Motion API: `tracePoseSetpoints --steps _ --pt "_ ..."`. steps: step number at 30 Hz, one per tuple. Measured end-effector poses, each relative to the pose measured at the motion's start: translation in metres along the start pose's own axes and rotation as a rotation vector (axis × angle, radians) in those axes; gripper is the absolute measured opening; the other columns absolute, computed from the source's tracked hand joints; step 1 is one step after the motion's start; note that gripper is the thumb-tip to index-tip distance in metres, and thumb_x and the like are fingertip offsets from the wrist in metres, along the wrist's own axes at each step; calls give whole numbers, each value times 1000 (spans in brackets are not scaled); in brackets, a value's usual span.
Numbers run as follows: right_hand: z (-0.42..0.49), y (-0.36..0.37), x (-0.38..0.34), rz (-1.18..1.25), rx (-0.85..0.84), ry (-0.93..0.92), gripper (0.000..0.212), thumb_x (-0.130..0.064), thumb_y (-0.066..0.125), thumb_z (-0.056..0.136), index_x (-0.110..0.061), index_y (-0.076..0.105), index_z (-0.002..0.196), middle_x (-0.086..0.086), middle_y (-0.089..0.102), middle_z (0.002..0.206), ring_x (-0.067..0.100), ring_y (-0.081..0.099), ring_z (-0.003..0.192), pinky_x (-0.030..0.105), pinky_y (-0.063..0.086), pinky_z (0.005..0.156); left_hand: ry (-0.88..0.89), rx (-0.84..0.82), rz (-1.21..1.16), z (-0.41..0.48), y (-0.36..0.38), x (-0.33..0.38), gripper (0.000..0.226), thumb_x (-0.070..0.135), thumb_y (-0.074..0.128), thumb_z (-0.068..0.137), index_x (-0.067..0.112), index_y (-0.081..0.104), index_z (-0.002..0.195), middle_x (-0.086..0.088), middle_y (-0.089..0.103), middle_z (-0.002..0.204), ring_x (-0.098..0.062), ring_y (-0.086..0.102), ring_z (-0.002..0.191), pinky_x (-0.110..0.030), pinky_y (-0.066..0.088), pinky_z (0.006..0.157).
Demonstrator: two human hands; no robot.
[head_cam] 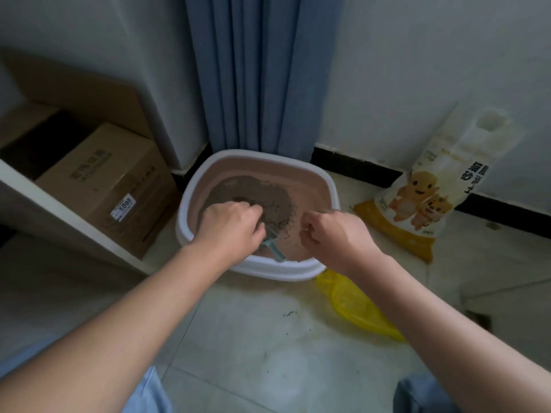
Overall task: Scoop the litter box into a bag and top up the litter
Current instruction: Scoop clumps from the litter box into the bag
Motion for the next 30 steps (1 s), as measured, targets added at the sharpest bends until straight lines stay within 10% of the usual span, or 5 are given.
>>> tracePoseSetpoints --steps 19,25,30 --pt "19 66 -19 -40 -128 -32 23 -30 45 96 -18 63 104 2 69 91 26 53 65 30 44 54 17 -208 20 -29 61 -31 30 40 46 95 17 63 105 -1 64 93 -22 60 84 -34 50 65" --pt "19 97 -33 6 -225 -2 51 -39 49 99 -16 41 143 7 64 119 27 65 85 30 47 58 40 -328 65 -42 86 -28 38 43 49 94 16 53 120 -7 59 113 -25 58 100 -39 53 79" --pt "30 127 -36 -11 -229 94 48 -47 43 100 -16 44 137 8 65 118 28 65 96 30 41 61 26 -328 65 -42 105 -30 46 47 53 92 16 50 126 -8 57 121 -26 56 108 -41 52 86"
Point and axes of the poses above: each hand's wrist, its own z-axis towards the middle knuckle, its own y-axis out of the palm, x = y × z, the point moved 1 cm from there along z, towards the middle knuckle
